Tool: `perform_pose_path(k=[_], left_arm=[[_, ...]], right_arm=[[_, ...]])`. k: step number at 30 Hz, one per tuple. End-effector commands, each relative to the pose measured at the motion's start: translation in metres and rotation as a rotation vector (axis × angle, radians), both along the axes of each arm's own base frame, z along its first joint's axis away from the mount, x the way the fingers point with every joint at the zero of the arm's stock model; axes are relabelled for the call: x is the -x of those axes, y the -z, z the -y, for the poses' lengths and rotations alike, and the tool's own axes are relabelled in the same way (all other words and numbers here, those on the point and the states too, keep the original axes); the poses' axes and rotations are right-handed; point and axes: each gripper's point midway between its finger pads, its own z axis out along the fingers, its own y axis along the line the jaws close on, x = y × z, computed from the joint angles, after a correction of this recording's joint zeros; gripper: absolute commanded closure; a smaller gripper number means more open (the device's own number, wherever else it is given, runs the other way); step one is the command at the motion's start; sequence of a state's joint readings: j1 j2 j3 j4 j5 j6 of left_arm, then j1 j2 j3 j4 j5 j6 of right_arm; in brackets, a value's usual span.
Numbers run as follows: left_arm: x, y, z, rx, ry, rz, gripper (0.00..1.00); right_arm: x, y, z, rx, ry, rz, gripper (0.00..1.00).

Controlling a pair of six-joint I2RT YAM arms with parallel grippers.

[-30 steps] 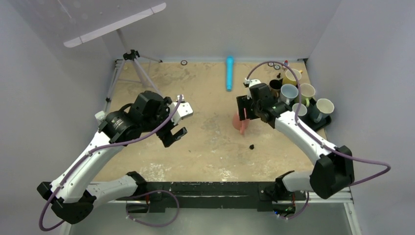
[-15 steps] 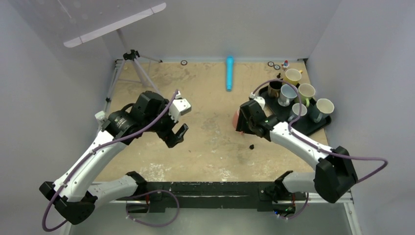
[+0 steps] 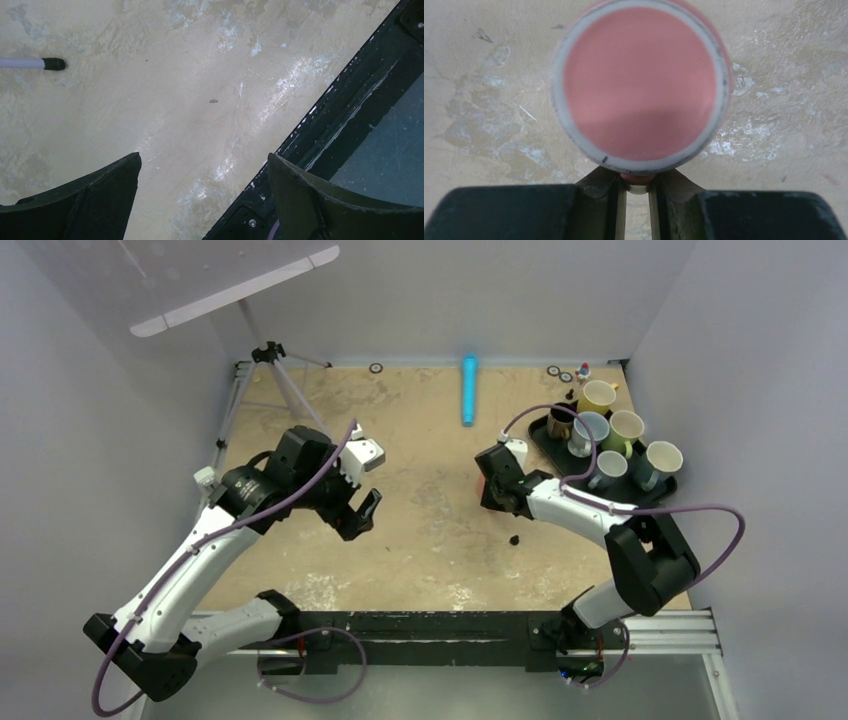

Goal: Turn the mug right side up

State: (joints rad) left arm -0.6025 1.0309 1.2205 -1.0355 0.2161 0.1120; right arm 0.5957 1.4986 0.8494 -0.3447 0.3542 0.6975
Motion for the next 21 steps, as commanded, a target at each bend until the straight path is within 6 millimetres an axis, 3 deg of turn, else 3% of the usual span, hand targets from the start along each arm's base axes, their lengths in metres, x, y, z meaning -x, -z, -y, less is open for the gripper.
perform_pose_path(k=[1,5,8,10,14,21], left_arm=[[0.012,0.002,0.001,0.06,-0.011,-0.049,0.0],[0.019,0.006,-0.004,0.07,-0.03,-0.047,0.0],[0.02,-0.003,-0.001,0.132,-0.046,-0.024,0.0],[0.022,-0.018,0.006,0.215,-0.062,-0.013,0.0],[0.027,-0.058,0.027,0.437,-0.046,0.005,0.0],[0.027,-0.118,0.07,0.775,-0.008,-0.123,0.0]], right_arm=[[-0.007,-0.011,-0.001,-0.035,0.04,0.063,0.89],[-0.007,-0.023,-0.004,-0.078,0.015,0.114,1.0],[-0.011,-0.052,-0.029,-0.178,-0.11,0.173,1.0],[-0.011,-0.086,-0.05,-0.281,-0.209,0.237,1.0],[0.006,-0.172,-0.085,-0.55,-0.373,0.405,1.0],[0.048,-0.279,-0.115,-0.848,-0.635,0.581,1.0]])
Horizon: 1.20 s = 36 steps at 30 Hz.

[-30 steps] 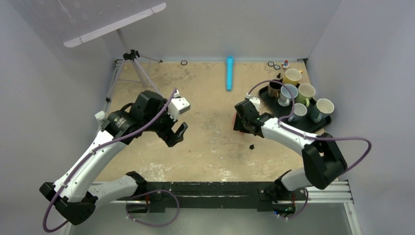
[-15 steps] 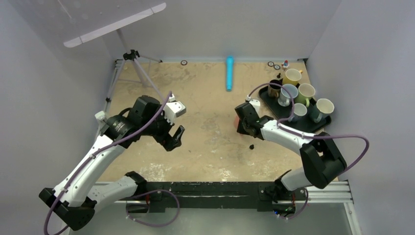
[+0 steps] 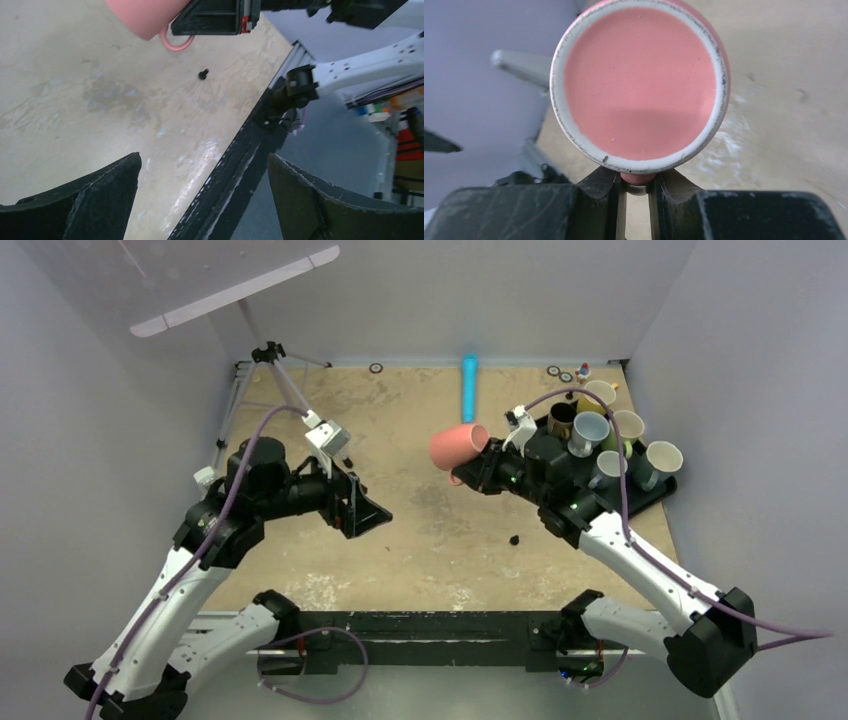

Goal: Turn the mug right side up

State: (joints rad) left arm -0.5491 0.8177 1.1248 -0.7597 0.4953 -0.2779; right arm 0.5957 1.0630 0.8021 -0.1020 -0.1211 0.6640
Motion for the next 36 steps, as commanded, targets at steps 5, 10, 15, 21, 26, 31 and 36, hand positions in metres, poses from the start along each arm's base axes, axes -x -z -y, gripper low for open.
perform_pose_path(k=[5,10,15,21,26,31,36], left_arm=[[-0.015,-0.076,0.043,0.35,0.053,-0.089,0.0],[-0.036,-0.095,0.047,0.432,0.002,-0.139,0.01],[-0.046,-0.099,0.047,0.441,-0.027,-0.156,0.08],[-0.051,-0.118,0.055,0.471,0.018,-0.142,0.14],[-0.051,-0.13,0.061,0.501,0.065,-0.129,0.31],[-0.05,-0.14,0.065,0.536,0.091,-0.124,0.71],[-0.048,-0.127,0.062,0.497,0.08,-0.134,1.0]], right_arm=[[0.046,-0.165,-0.04,-0.402,-0.343,0.368,1.0],[0.064,-0.195,-0.044,-0.457,-0.439,0.431,1.0],[0.072,-0.201,-0.046,-0.488,-0.474,0.446,1.0],[0.083,-0.206,-0.054,-0.529,-0.528,0.464,1.0],[0.087,-0.214,-0.06,-0.539,-0.572,0.477,1.0],[0.088,-0.204,-0.072,-0.546,-0.619,0.441,1.0],[0.073,-0.179,-0.08,-0.512,-0.576,0.367,1.0]])
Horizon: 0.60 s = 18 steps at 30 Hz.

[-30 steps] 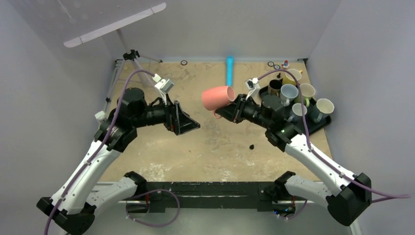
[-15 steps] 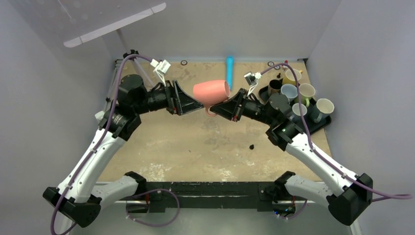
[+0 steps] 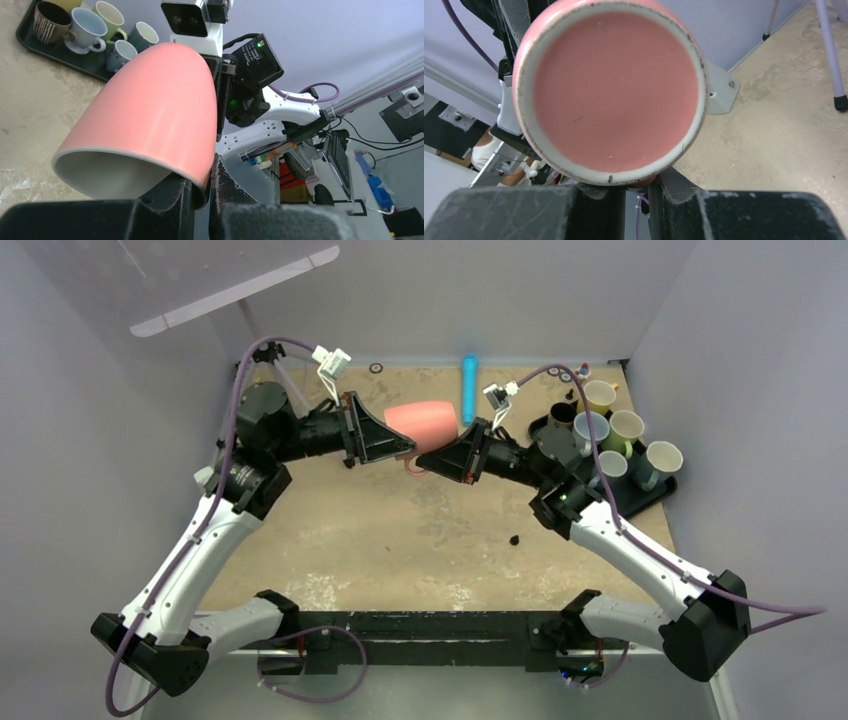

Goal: Turn the mug right side up

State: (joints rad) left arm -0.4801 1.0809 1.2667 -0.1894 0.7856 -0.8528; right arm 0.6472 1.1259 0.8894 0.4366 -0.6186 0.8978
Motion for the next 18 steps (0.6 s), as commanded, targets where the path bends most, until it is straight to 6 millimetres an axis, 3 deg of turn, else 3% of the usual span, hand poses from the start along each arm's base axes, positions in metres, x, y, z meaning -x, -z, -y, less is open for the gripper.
perform_pose_path(k=[1,4,5,6,8,13,18], left_arm=[[-0.002,-0.005,-0.005,-0.015,-0.029,0.056,1.0],[0.001,0.015,-0.015,-0.155,-0.036,0.152,1.0],[-0.001,0.026,-0.022,-0.23,-0.05,0.208,1.0],[-0.005,0.036,-0.03,-0.306,-0.073,0.258,1.0],[-0.015,0.059,-0.047,-0.461,-0.108,0.352,1.0],[-0.014,0.103,-0.063,-0.689,0.037,0.6,1.0],[0.017,0.156,-0.084,-0.948,0.452,0.96,1.0]], right_arm=[[0.006,-0.027,-0.002,-0.026,-0.005,0.131,0.99],[-0.002,0.001,0.0,0.103,0.034,0.071,0.65],[-0.003,0.009,0.003,0.146,0.049,0.058,0.51],[-0.003,0.014,0.006,0.184,0.059,0.053,0.3],[-0.001,0.022,0.013,0.233,0.075,0.047,0.12],[0.004,0.032,0.029,0.36,0.104,0.05,0.05],[-0.032,0.025,0.062,0.597,0.322,0.028,0.03]])
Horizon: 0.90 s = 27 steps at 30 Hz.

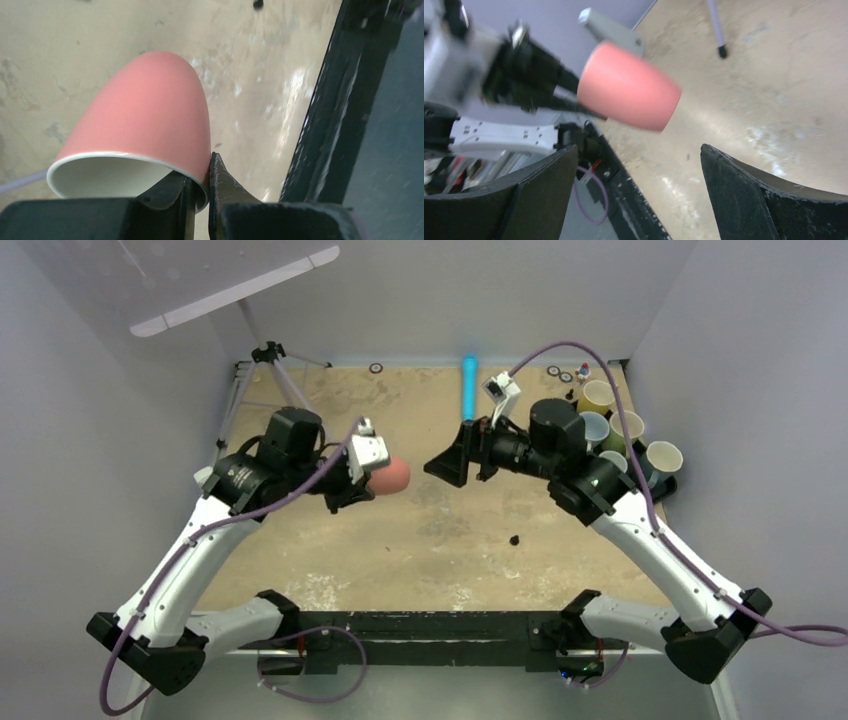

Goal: Turn the mug right side up

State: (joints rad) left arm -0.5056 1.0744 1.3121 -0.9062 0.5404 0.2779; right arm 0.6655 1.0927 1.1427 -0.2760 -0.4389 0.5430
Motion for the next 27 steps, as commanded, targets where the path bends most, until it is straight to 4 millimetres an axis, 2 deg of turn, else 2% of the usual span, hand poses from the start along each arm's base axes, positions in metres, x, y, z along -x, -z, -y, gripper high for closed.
perform_pose_path(k=[1,3,7,8,10,11,12,15,18,22,25,27], left_arm=[[0.024,0.031,-0.025,-0.365,0.492,0.37,1.0],[0.035,0.045,-0.036,-0.479,0.665,0.448,1.0],[0.03,0.056,-0.048,-0.639,0.859,0.618,1.0],[0.027,0.056,-0.049,-0.677,0.903,0.666,1.0],[0.02,0.057,-0.053,-0.738,0.946,0.721,1.0],[0.017,0.056,-0.054,-0.759,0.963,0.747,1.0],[0.014,0.056,-0.056,-0.782,0.977,0.767,1.0],[0.008,0.057,-0.06,-0.843,1.018,0.823,1.0],[0.003,0.06,-0.064,-0.897,1.045,0.853,1.0],[-0.005,0.06,-0.065,-0.934,1.043,0.86,1.0],[-0.006,0.058,-0.063,-0.925,1.032,0.85,1.0],[-0.006,0.055,-0.06,-0.915,1.028,0.862,1.0]], right_arm=[[-0.033,-0.013,0.036,0.235,0.204,0.048,0.03],[-0.044,-0.018,0.032,0.283,0.216,0.035,0.04],[-0.05,-0.027,-0.006,0.331,0.154,0.034,0.09],[-0.049,-0.018,-0.016,0.381,0.137,0.014,0.1],[-0.045,-0.021,-0.036,0.426,0.115,0.012,0.1],[-0.041,-0.011,-0.046,0.461,0.094,-0.004,0.1],[-0.036,-0.012,-0.056,0.472,0.074,-0.001,0.1],[-0.024,0.004,-0.081,0.534,0.019,-0.02,0.13],[-0.022,0.019,-0.094,0.568,-0.004,-0.035,0.16],[-0.016,0.023,-0.113,0.555,-0.045,-0.031,0.18],[-0.02,0.04,-0.119,0.599,-0.032,-0.046,0.21],[-0.027,0.054,-0.119,0.649,-0.012,-0.053,0.26]])
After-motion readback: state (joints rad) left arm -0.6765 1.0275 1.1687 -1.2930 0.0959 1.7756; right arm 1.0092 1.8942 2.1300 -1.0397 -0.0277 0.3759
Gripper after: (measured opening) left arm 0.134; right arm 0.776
